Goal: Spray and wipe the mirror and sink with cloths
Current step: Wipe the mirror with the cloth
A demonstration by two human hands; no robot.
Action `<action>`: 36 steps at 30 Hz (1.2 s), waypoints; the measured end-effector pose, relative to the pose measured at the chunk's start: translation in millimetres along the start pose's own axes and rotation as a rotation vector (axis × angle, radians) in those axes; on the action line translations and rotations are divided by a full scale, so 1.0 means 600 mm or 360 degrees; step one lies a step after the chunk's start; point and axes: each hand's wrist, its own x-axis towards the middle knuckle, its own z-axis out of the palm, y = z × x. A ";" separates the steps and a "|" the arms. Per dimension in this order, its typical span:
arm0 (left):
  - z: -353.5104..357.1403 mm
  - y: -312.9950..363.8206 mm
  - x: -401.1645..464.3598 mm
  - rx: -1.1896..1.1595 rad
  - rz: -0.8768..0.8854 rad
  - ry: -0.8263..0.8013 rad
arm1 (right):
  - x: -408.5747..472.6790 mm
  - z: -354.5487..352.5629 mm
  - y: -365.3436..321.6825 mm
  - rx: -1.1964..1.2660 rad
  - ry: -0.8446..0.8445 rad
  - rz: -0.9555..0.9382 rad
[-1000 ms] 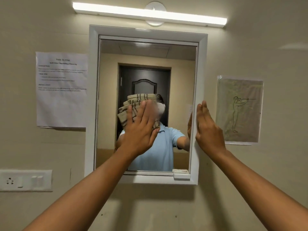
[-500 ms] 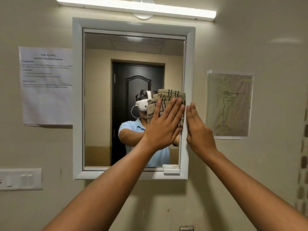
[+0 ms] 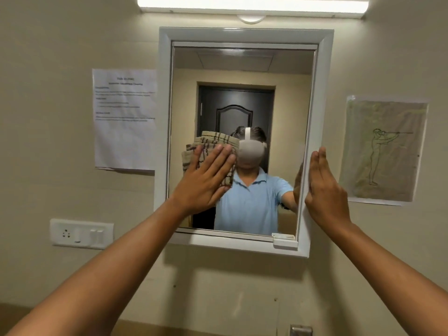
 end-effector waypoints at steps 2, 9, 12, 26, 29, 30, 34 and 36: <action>0.005 -0.017 -0.027 -0.0045 -0.0095 0.0003 | 0.000 0.000 -0.006 -0.0026 0.0002 -0.0008; 0.036 -0.001 -0.112 -0.0173 -0.0457 0.0064 | -0.003 -0.004 -0.023 -0.0123 -0.0045 0.0061; 0.042 0.034 -0.119 -0.0244 -0.0517 0.0062 | -0.016 -0.009 -0.026 -0.0105 -0.0096 0.0096; -0.004 0.215 0.082 -0.0386 -0.0095 0.0134 | -0.065 -0.007 -0.004 -0.0155 -0.0275 0.0052; -0.004 0.251 0.098 -0.0437 -0.0082 0.0142 | -0.071 -0.009 0.001 -0.0123 -0.0273 0.0028; -0.001 0.262 0.095 -0.0444 -0.0072 0.0139 | -0.074 -0.011 0.002 -0.0120 -0.0277 0.0017; 0.012 0.295 0.059 -0.0481 0.0023 0.0098 | -0.086 -0.016 0.005 -0.0043 -0.0283 -0.0003; 0.018 0.302 0.039 -0.0500 0.0056 0.0077 | -0.090 -0.013 0.006 -0.0044 -0.0272 0.0004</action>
